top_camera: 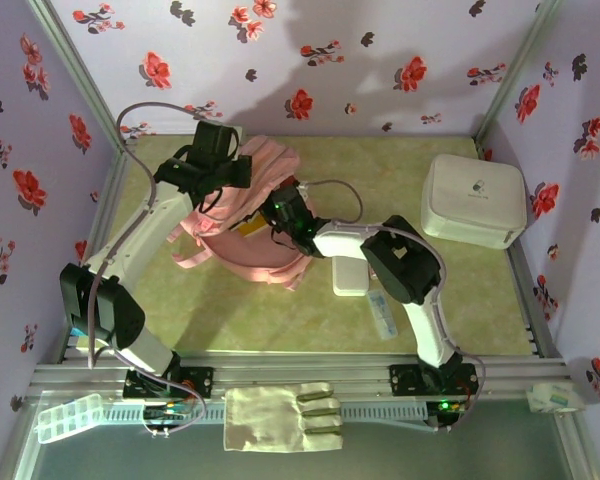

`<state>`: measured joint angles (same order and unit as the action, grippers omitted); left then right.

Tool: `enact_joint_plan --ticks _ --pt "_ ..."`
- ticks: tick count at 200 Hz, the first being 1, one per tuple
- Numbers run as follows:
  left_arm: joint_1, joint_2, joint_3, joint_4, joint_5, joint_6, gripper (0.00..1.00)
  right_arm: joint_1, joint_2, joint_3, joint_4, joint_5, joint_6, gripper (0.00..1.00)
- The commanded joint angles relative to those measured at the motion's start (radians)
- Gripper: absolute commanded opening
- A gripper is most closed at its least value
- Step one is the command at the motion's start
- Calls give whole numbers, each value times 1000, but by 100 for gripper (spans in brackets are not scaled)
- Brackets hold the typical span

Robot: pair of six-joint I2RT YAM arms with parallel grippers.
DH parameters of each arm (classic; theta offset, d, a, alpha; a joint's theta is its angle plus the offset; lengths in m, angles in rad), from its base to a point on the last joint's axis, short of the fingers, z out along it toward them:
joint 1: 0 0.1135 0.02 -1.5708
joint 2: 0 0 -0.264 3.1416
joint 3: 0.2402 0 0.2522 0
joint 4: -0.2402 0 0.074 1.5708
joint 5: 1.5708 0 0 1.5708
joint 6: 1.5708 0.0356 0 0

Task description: Pack the student bag

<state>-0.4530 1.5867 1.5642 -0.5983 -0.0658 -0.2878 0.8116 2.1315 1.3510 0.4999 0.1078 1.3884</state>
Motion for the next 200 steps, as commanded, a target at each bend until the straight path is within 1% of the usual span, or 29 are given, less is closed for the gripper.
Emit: enact_joint_plan --ticks 1,9,26,43,65,89,98,107,115,130,138,151,165,191,193,200 --pt "12 -25 35 145 20 -55 0 1 6 29 42 -39 -2 28" --pt "14 -20 39 144 20 -62 0 -6 -3 19 44 -65 -13 32" --pt "15 -12 42 148 22 -74 0 -26 -41 -39 85 -114 -29 45" --pt "15 -6 43 150 32 -87 0 -48 -122 -133 101 -135 -43 54" --pt "16 -4 23 180 76 -113 0 -76 -250 -267 90 -142 -85 57" --pt "15 13 13 198 129 -141 0 -103 -385 -378 -19 -90 -149 59" --pt "16 20 6 214 158 -149 7 -113 -434 -419 -50 -53 -174 60" --pt "16 30 -4 234 191 -159 17 -122 -479 -456 -79 -16 -192 60" --pt "15 37 -15 250 222 -167 29 -131 -521 -486 -115 18 -202 61" --pt "15 44 -35 256 264 -174 59 -138 -604 -531 -202 91 -221 65" --pt "17 41 -49 259 271 -174 68 -139 -647 -547 -255 132 -241 67" --pt "25 20 -91 269 273 -181 77 -140 -707 -560 -350 196 -275 70" --pt "45 -20 -161 294 273 -196 84 -140 -760 -568 -427 248 -314 72" --pt "120 -133 -346 340 270 -230 90 -124 -805 -555 -486 233 -417 72" --pt "129 -142 -360 342 270 -234 90 -122 -805 -553 -491 209 -423 72" --pt "161 -171 -412 347 270 -248 90 -114 -801 -538 -505 186 -442 72"
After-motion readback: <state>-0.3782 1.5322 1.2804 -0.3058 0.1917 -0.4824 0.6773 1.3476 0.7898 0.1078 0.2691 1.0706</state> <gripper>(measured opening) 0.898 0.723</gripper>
